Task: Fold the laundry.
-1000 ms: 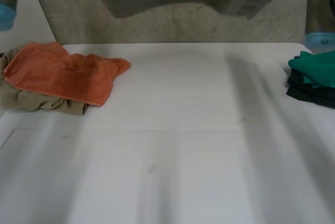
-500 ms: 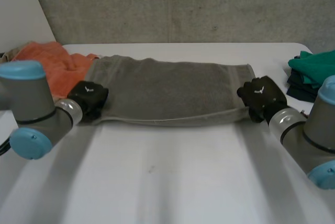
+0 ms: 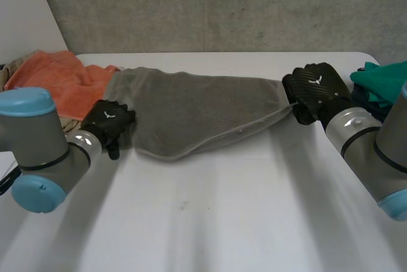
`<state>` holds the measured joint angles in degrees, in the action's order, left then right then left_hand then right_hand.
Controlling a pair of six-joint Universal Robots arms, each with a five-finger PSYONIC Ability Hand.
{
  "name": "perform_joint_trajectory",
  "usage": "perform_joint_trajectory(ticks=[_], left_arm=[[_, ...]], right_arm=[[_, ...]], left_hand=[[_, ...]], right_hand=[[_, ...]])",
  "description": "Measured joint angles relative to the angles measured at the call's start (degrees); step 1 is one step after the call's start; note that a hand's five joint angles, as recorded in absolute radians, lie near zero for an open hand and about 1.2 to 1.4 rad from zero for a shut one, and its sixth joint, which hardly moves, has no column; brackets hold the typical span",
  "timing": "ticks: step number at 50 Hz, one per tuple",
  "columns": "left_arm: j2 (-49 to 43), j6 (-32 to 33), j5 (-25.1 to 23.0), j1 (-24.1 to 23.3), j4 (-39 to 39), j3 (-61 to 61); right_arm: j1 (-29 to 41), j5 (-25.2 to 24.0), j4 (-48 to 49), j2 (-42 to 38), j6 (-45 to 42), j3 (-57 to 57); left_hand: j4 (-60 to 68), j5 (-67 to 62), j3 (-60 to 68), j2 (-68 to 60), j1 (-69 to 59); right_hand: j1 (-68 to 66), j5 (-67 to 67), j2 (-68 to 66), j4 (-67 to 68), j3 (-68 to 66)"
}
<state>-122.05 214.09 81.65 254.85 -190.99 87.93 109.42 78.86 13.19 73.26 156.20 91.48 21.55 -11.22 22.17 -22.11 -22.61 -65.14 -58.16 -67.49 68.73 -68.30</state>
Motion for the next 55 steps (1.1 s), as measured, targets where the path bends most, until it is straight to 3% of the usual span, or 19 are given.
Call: perform_joint_trajectory(ticks=[3,4,11,13,14,15,27,45,53,55], left_arm=[[0.0,-0.1,0.1,-0.3,-0.1,0.0],[-0.2,-1.4,1.1,-3.2,-0.3,-0.4],[-1.0,-3.4,3.9,-6.7,-0.2,-1.3],[-1.5,-4.4,5.9,-8.4,0.0,-1.8],[-2.7,-6.3,10.6,-11.5,0.2,-2.9],[-3.1,-6.8,12.0,-12.4,0.2,-3.3],[-7.2,-7.9,16.3,-16.8,0.0,-7.7],[-14.8,-8.4,27.9,-15.1,3.0,-23.9],[-16.2,-8.3,29.3,-11.1,3.7,-26.8],[-16.0,-8.2,29.1,-10.1,3.8,-26.6]], right_arm=[[0.3,0.1,-0.3,0.2,0.2,-0.2],[2.4,1.1,-2.5,1.3,1.6,-1.7],[4.4,2.6,-3.9,2.1,2.5,-3.3],[5.1,3.5,-4.3,2.4,2.8,-4.1],[6.0,5.0,-4.7,2.7,3.6,-5.8],[6.3,5.5,-5.0,2.8,4.1,-6.6],[7.2,6.4,-10.7,4.3,12.7,-13.4],[4.6,3.2,-15.1,13.9,19.8,-17.1],[2.7,1.8,-15.3,15.4,20.6,-17.0],[2.3,1.7,-15.2,15.3,20.7,-17.0]], left_hand=[[0.0,0.0,0.0,0.0,0.0],[0.0,0.0,0.0,0.0,0.0],[-3.4,3.5,-3.7,3.7,3.1],[-3.4,3.5,-3.7,3.7,3.1],[-9.9,7.9,-9.7,10.1,10.1],[-9.9,7.9,-9.7,10.1,10.1],[-9.9,7.9,-9.7,10.1,10.1],[-4.0,3.7,-5.1,4.8,5.5],[-3.8,3.3,-5.1,4.4,5.5],[1.6,-2.1,0.7,-0.9,-1.0]], right_hand=[[0.0,0.0,0.0,0.0,0.0],[0.0,0.0,0.0,0.0,0.0],[0.0,0.0,0.0,0.0,0.0],[0.0,0.0,0.0,0.0,0.0],[0.0,0.0,0.0,0.0,0.0],[0.0,0.0,0.0,0.0,0.0],[0.0,0.0,0.0,0.0,0.0],[0.0,0.0,0.0,0.0,0.0],[0.0,0.0,0.0,0.0,0.0],[0.0,0.0,0.0,0.0,0.0]])
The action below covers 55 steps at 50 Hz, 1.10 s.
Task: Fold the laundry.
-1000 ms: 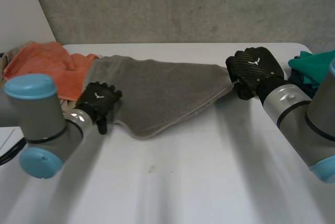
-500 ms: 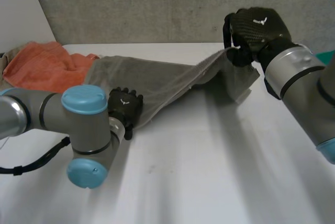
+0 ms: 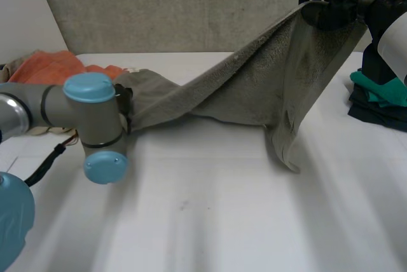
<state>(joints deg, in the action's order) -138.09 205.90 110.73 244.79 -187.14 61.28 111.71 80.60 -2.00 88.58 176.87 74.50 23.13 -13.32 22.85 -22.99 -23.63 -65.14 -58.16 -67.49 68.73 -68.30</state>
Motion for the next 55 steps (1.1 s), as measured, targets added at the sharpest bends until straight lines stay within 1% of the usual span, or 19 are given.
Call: perform_joint_trajectory(ticks=[3,5,7,9,11,12,17,23,28,33,35,36,38,42,46,47,48,54,55], left_arm=[[0.8,0.1,-0.7,1.5,0.4,0.9],[1.8,0.2,-1.6,2.6,0.6,2.2],[2.9,0.3,-2.5,3.4,0.7,3.4],[5.0,0.7,-4.5,4.6,0.7,5.6],[7.2,1.1,-6.6,5.7,0.8,7.6],[8.9,1.5,-8.1,6.5,0.8,9.1],[17.5,3.3,-14.1,9.4,1.7,15.3],[33.7,6.0,-21.7,13.4,5.6,21.1],[47.6,5.9,-28.8,16.2,9.8,20.4],[54.5,4.2,-34.5,18.1,13.7,17.2],[54.5,4.2,-34.5,18.1,13.7,17.2],[55.1,3.1,-36.7,19.3,16.6,14.2],[53.8,2.8,-37.0,19.8,18.1,12.3],[48.9,3.2,-36.2,20.0,20.3,8.7],[48.9,3.2,-36.2,20.0,20.3,8.7],[42.1,4.7,-35.0,19.7,22.1,4.7],[38.2,5.6,-34.4,19.5,23.0,2.5],[27.7,6.8,-34.1,17.5,26.2,-5.0],[24.4,6.9,-34.2,16.7,27.1,-7.9]], right_arm=[[-0.6,-0.1,0.1,-0.3,-0.2,0.0],[-1.1,-0.1,0.2,-0.9,-0.6,0.0],[-1.5,-0.1,0.2,-1.4,-1.1,-0.1],[-2.2,-0.1,0.1,-2.4,-2.1,-0.1],[-2.8,-0.2,0.0,-3.3,-3.2,-0.1],[-3.1,-0.2,-0.1,-3.8,-4.1,0.0],[-4.7,-0.5,-1.0,-5.7,-9.1,0.6],[-7.6,-0.7,-3.3,-5.4,-19.2,0.7],[-9.7,-0.6,-4.7,-2.0,-26.3,-0.8],[-10.7,-0.5,-6.4,1.2,-30.1,-2.8],[-10.7,-0.5,-6.4,1.2,-30.1,-2.8],[-11.4,-0.7,-8.0,2.4,-31.7,-4.1],[-11.7,-0.8,-8.8,2.4,-32.1,-4.5],[-11.8,-1.2,-9.6,0.3,-32.7,-5.1],[-11.8,-1.2,-9.6,0.3,-32.7,-5.1],[-11.7,-1.2,-9.7,-0.7,-32.9,-5.2],[-10.7,-1.0,-9.4,-5.6,-33.7,-5.7],[-8.2,0.4,-6.8,-13.6,-35.0,-7.8],[-7.1,1.1,-5.0,-16.8,-35.4,-9.3]], left_hand=[[1.1,-1.1,1.1,-1.4,-1.2],[14.9,-14.6,15.0,-15.0,-15.7],[17.2,-16.7,17.6,-17.6,-17.6],[35.0,-34.3,36.0,-36.1,-35.9],[35.0,-34.3,36.0,-36.1,-35.9],[44.3,-42.8,44.2,-44.4,-42.6],[45.4,-42.9,45.3,-45.4,-42.6],[45.4,-42.9,45.3,-45.5,-42.6],[45.4,-42.9,45.3,-45.5,-42.6],[45.4,-42.9,45.3,-45.5,-42.6],[45.4,-42.9,45.3,-45.5,-42.6],[45.4,-42.9,45.3,-45.5,-42.6],[45.4,-42.9,45.3,-45.5,-42.6],[45.4,-42.9,45.3,-45.5,-42.6],[45.4,-42.9,45.3,-45.5,-42.6],[45.4,-42.9,45.3,-45.5,-42.6],[45.6,-42.9,45.3,-45.5,-42.6],[45.6,-42.9,45.4,-45.5,-42.6],[45.6,-42.9,45.5,-45.6,-42.6]], right_hand=[[0.0,0.0,0.0,0.0,0.0],[0.0,0.0,0.0,0.0,0.0],[0.0,0.0,0.0,0.0,0.0],[0.0,0.0,0.0,0.0,0.0],[0.0,0.0,0.0,0.0,0.0],[0.0,0.0,0.0,0.0,0.0],[0.0,0.0,0.0,0.0,0.0],[0.0,0.0,0.0,0.0,0.0],[0.0,0.0,0.0,0.0,0.0],[0.0,0.0,0.0,0.0,0.0],[0.0,0.0,0.0,0.0,0.0],[0.0,0.0,0.0,0.0,0.0],[0.0,0.0,0.0,0.0,0.0],[0.0,0.0,0.0,0.0,0.0],[0.0,0.0,0.0,0.0,0.0],[0.0,0.0,0.0,0.0,0.0],[0.0,0.0,0.0,0.0,0.0],[0.0,-0.1,0.0,0.0,0.0],[0.0,-0.2,0.0,0.0,0.0]])
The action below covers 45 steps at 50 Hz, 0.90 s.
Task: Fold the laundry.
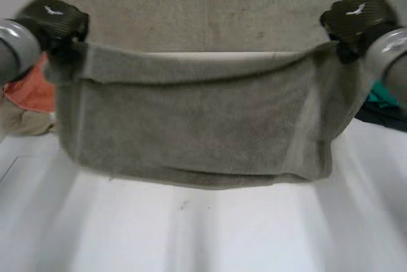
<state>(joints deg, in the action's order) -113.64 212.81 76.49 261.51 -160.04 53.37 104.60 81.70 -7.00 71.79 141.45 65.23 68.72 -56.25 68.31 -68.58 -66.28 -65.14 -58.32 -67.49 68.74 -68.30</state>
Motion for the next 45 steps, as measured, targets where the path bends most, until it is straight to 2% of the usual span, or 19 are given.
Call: perform_joint_trajectory(ticks=[2,3,5,8,10,12,13,14,15,16,18,19,21,25,26,38,45], left_arm=[[-3.2,0.0,-0.1,-0.8,0.9,-3.1],[-7.2,0.0,-0.2,-1.8,1.7,-7.7],[-10.8,-0.2,-0.1,-2.6,2.2,-12.9],[-14.0,-0.6,0.0,-3.3,2.3,-18.6],[-17.0,-4.1,2.1,-4.0,-0.4,-30.2],[-17.2,-5.5,3.0,-4.1,-1.5,-32.4],[-17.0,-10.1,5.9,-4.2,-5.6,-37.4],[-17.0,-10.1,5.9,-4.2,-5.6,-37.4],[-16.6,-12.4,7.3,-4.3,-7.7,-39.0],[-16.1,-14.4,8.5,-4.4,-9.6,-39.7],[-15.5,-16.4,9.4,-4.4,-11.8,-39.9],[-14.2,-19.8,10.9,-4.6,-15.8,-39.4],[-13.2,-22.3,11.6,-4.8,-19.3,-38.0],[-12.5,-23.6,11.8,-4.9,-21.4,-36.7],[-11.8,-23.5,10.5,-4.9,-24.6,-31.4],[-14.8,-14.8,5.9,-3.2,-25.9,-2.3],[-16.4,-5.8,4.0,-2.0,-25.3,13.7]], right_arm=[[0.6,0.5,1.1,-1.9,-0.2,-0.9],[2.1,1.8,4.7,-6.2,-0.6,-4.0],[3.1,3.3,8.8,-10.0,-0.6,-7.8],[3.8,5.1,13.2,-13.0,-0.3,-11.8],[4.5,9.2,23.0,-16.2,2.0,-18.8],[4.6,10.0,25.1,-16.5,2.6,-20.0],[4.7,11.0,28.6,-16.8,3.7,-21.5],[4.7,11.0,28.6,-16.8,3.7,-21.5],[5.0,12.9,35.9,-16.7,6.0,-23.9],[5.1,13.4,38.1,-16.4,6.8,-24.3],[5.2,13.5,39.7,-16.2,7.2,-24.5],[5.5,13.7,42.8,-15.4,8.2,-24.5],[5.6,13.5,44.0,-14.9,8.6,-24.1],[5.8,13.2,44.7,-14.3,8.8,-23.4],[5.8,12.6,43.7,-13.9,8.8,-21.7],[4.4,6.0,31.2,-14.0,8.2,-0.6],[3.3,1.2,25.1,-16.6,5.0,12.9]], left_hand=[[0.0,0.0,0.0,0.0,0.0],[0.0,0.0,0.0,0.0,0.0],[0.0,0.0,0.0,0.0,0.0],[0.0,0.0,0.0,0.0,0.0],[0.0,0.0,0.0,0.0,0.0],[0.0,0.0,0.0,0.0,0.0],[0.0,0.0,0.0,0.0,0.0],[0.0,0.0,0.0,0.0,0.0],[0.0,0.0,0.0,0.0,0.0],[0.0,0.0,0.0,0.0,0.0],[0.0,0.0,0.0,0.0,0.0],[0.0,0.0,0.0,0.0,0.0],[0.0,0.0,0.0,0.0,0.0],[0.0,0.0,0.0,0.0,0.0],[0.0,0.0,0.0,0.0,0.0],[0.0,0.0,0.0,-0.1,0.0],[0.0,0.0,0.0,-0.1,0.0]], right_hand=[[0.0,-0.1,0.0,0.0,0.0],[0.0,-0.1,0.0,0.0,0.0],[0.0,-0.1,-0.2,0.0,0.0],[0.0,-0.1,-0.2,0.0,0.0],[0.0,-0.1,-0.2,0.0,0.0],[0.0,-0.1,-0.2,0.0,0.0],[0.0,-0.1,-0.2,0.0,0.0],[0.0,-0.1,-0.2,0.0,0.0],[0.0,-0.1,-0.2,0.0,0.0],[0.0,-0.1,-0.2,0.0,0.0],[0.0,-0.1,-0.2,0.0,0.0],[0.0,-0.1,-0.2,0.0,0.0],[0.0,-0.1,-0.2,0.0,0.0],[0.0,-0.1,-0.2,0.0,0.0],[0.0,-0.1,-0.2,0.0,0.0],[0.0,-0.1,-0.2,0.0,0.0],[0.0,-0.1,-0.2,0.0,0.0]])
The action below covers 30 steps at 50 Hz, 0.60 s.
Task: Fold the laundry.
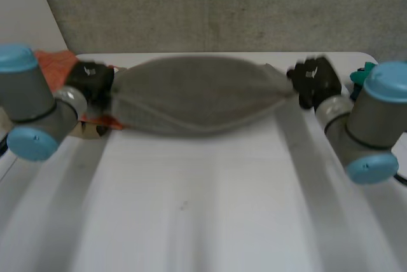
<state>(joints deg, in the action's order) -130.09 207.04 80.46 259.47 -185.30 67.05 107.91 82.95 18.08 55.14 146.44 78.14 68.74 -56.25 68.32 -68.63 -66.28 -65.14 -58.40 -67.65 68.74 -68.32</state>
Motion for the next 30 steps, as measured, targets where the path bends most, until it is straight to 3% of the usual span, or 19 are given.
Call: perform_joint_trajectory(ticks=[10,18,30], left_arm=[[0.3,9.8,-1.3,0.9,-1.6,7.7],[1.9,10.5,-1.3,1.0,-4.9,10.3],[6.1,10.5,-1.5,-0.1,-12.3,17.5]], right_arm=[[-1.3,-0.8,-2.1,-0.8,-2.8,4.0],[-1.3,-0.5,-2.3,0.2,-1.3,4.4],[-1.2,-0.2,-2.3,0.3,-1.0,5.6]], left_hand=[[0.0,0.0,0.0,0.0,0.0],[-16.9,14.2,-16.2,16.9,15.4],[-24.7,22.2,-23.7,24.3,21.9]], right_hand=[[0.0,0.0,0.0,0.0,0.0],[0.0,0.0,0.0,0.0,0.0],[0.0,0.0,0.0,0.0,0.0]])
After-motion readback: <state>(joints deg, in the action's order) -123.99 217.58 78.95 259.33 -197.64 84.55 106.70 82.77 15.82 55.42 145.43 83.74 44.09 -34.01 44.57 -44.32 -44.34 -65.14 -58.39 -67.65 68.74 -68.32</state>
